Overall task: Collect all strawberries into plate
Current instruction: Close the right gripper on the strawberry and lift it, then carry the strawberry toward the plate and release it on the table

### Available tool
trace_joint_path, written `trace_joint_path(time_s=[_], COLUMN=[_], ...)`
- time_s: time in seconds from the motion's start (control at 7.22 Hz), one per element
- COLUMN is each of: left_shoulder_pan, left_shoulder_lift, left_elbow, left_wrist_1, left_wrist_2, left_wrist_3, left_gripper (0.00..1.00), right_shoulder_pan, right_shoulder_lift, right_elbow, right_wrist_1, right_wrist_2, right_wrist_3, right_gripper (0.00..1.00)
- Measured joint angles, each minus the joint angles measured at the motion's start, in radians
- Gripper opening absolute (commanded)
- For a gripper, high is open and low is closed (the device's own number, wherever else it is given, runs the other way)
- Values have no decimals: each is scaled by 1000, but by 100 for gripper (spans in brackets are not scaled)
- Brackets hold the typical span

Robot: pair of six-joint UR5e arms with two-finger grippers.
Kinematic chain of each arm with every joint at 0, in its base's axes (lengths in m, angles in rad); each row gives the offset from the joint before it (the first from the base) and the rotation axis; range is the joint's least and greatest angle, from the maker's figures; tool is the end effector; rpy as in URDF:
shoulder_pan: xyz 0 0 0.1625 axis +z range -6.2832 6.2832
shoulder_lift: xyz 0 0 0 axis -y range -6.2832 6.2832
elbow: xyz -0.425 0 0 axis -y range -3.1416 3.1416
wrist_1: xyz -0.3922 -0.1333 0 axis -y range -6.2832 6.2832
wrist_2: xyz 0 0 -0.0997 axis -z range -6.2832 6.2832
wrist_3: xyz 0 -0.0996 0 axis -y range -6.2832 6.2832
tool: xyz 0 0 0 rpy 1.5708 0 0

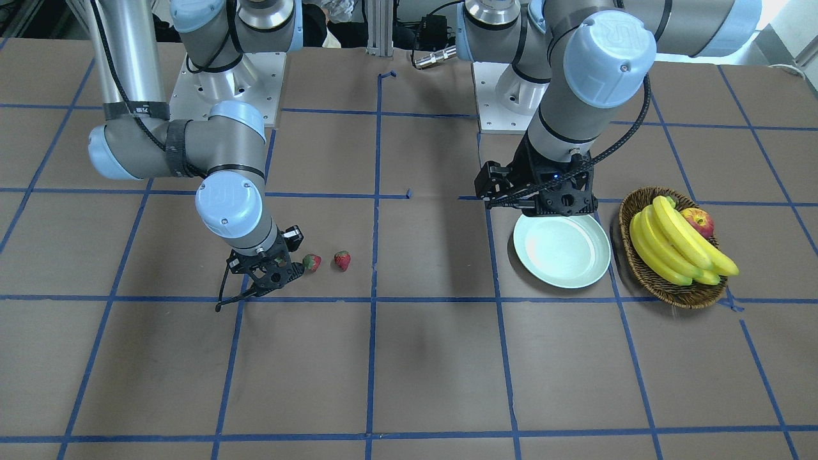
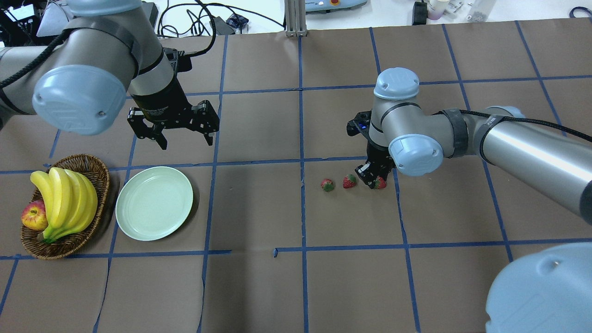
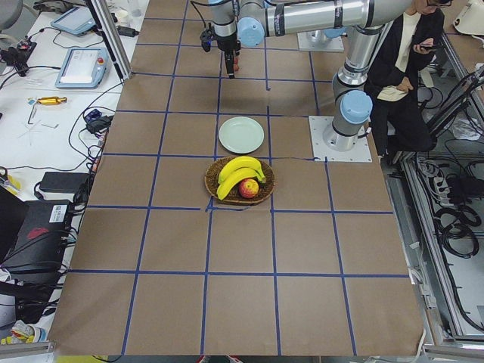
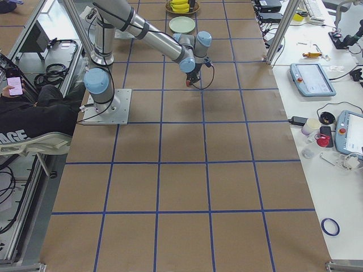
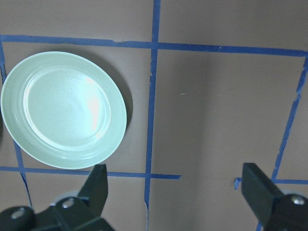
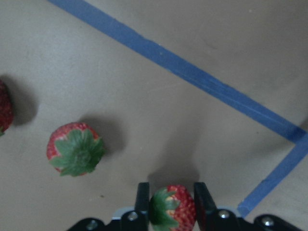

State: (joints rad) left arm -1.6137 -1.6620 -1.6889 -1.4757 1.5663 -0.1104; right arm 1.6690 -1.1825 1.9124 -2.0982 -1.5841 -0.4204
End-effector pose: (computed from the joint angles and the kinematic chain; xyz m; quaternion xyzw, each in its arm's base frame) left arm -0.1555 -0.5038 0.3939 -0.0338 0.9978 0.0571 0.0021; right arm 0.1834 -0.5153 0.1767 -0.2557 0.9614 0.1008 0.0097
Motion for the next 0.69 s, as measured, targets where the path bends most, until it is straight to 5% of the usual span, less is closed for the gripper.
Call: trace_joint_path(time_s=[0.69], left_shoulder_pan=[7], left_shoulder_lift=[8], left_elbow=[3], left_wrist_1=[10], left_wrist_2=[3], left_wrist_3=[13], left_gripper=[100], right_shoulder_pan=[-4], right_shoulder_lift=[-54], right_elbow=[-129], right_wrist_1=[66], right_wrist_2=[-32], right_wrist_3=[25], right_gripper=[0])
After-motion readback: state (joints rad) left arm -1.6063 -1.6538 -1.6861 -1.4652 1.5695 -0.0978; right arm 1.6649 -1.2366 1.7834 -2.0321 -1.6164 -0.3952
